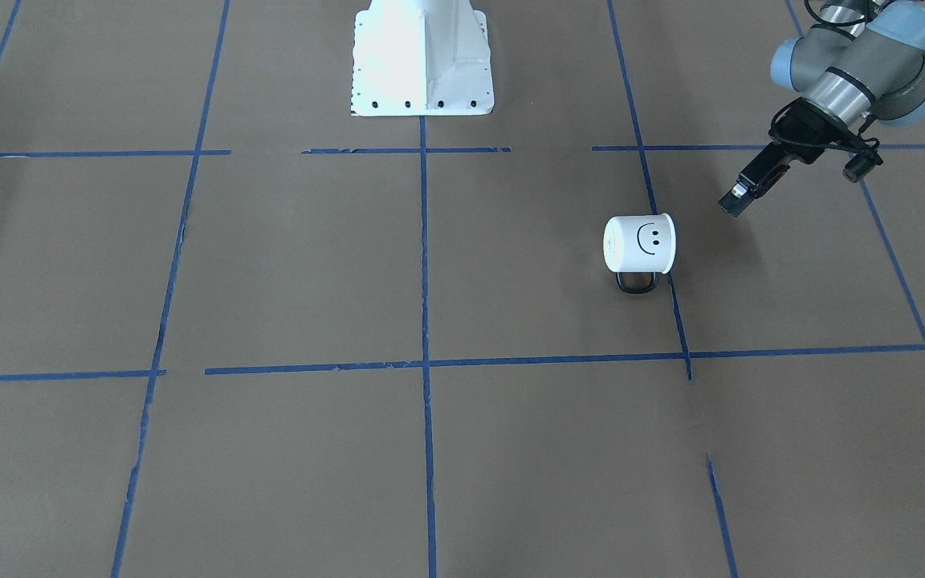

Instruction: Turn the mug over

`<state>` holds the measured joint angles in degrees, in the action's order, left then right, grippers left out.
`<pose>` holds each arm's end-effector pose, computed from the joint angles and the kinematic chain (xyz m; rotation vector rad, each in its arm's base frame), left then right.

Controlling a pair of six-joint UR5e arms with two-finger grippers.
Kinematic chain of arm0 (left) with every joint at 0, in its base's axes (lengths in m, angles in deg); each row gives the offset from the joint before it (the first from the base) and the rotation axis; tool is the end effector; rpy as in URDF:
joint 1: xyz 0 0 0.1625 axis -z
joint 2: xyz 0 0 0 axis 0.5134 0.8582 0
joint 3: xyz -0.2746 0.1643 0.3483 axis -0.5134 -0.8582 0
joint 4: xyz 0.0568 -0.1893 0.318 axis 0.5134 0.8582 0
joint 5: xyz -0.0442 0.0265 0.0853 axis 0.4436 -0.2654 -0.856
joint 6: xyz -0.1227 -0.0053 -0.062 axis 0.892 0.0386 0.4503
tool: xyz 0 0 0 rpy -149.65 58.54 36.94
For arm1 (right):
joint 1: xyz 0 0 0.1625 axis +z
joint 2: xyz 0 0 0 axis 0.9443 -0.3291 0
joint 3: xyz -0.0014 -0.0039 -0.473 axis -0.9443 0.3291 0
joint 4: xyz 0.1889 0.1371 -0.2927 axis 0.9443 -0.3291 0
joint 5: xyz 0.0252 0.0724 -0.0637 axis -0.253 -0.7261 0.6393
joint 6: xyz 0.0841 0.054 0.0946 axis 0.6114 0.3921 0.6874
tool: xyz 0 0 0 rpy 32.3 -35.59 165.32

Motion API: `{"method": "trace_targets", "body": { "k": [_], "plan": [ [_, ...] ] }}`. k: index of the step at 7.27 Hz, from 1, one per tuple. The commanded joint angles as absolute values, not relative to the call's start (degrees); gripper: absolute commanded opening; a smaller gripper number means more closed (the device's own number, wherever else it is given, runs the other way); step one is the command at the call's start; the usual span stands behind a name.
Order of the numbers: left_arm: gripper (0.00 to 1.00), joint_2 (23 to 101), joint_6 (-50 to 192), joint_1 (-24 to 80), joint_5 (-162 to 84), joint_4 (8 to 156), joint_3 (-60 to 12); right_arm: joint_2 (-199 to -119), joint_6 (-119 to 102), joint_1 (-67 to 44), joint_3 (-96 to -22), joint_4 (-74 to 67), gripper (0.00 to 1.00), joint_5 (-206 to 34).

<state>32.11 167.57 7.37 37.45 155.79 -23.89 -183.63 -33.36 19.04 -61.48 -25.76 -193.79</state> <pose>0.2391 -0.3337 0.5833 0.1283 1.6213 -0.6972 0.0428 -0.4007 0.7449 -0.0768 -0.7120 -0.0967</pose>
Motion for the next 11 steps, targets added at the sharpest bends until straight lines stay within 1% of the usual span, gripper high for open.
{"method": "trace_targets", "body": {
  "k": [1, 2, 3, 4, 6, 7, 8, 11],
  "plan": [
    [1.00, 32.9, 155.5, 6.0, 33.1, 166.5, -19.5, -183.6, -33.4, 19.0, -61.5, -25.8, 1.00, -193.8],
    [1.00, 34.9, 150.7, 6.0, 33.3, 171.0, -16.4, -183.6, -33.4, 19.0, -61.5, -25.8, 1.00, -193.8],
    [1.00, 40.1, 150.5, 5.9, 33.3, 172.3, -12.1, -183.6, -33.4, 19.0, -61.5, -25.8, 1.00, -193.8],
    [1.00, 42.1, 150.6, 5.9, 33.3, 172.3, -10.9, -183.6, -33.4, 19.0, -61.5, -25.8, 1.00, -193.8],
    [1.00, 42.7, 150.3, 5.7, 34.0, 172.8, -10.0, -183.6, -33.4, 19.0, -61.5, -25.8, 1.00, -193.8],
    [1.00, 45.4, 149.7, 5.0, 36.2, 172.8, -7.7, -183.6, -33.4, 19.0, -61.5, -25.8, 1.00, -193.8],
    [1.00, 46.6, 149.6, 4.8, 36.7, 172.8, -6.4, -183.6, -33.4, 19.0, -61.5, -25.8, 1.00, -193.8],
    [0.97, 47.4, 149.6, 3.9, 37.2, 172.8, -6.2, -183.6, -33.4, 19.0, -61.5, -25.8, 1.00, -193.8]
  ]
}}
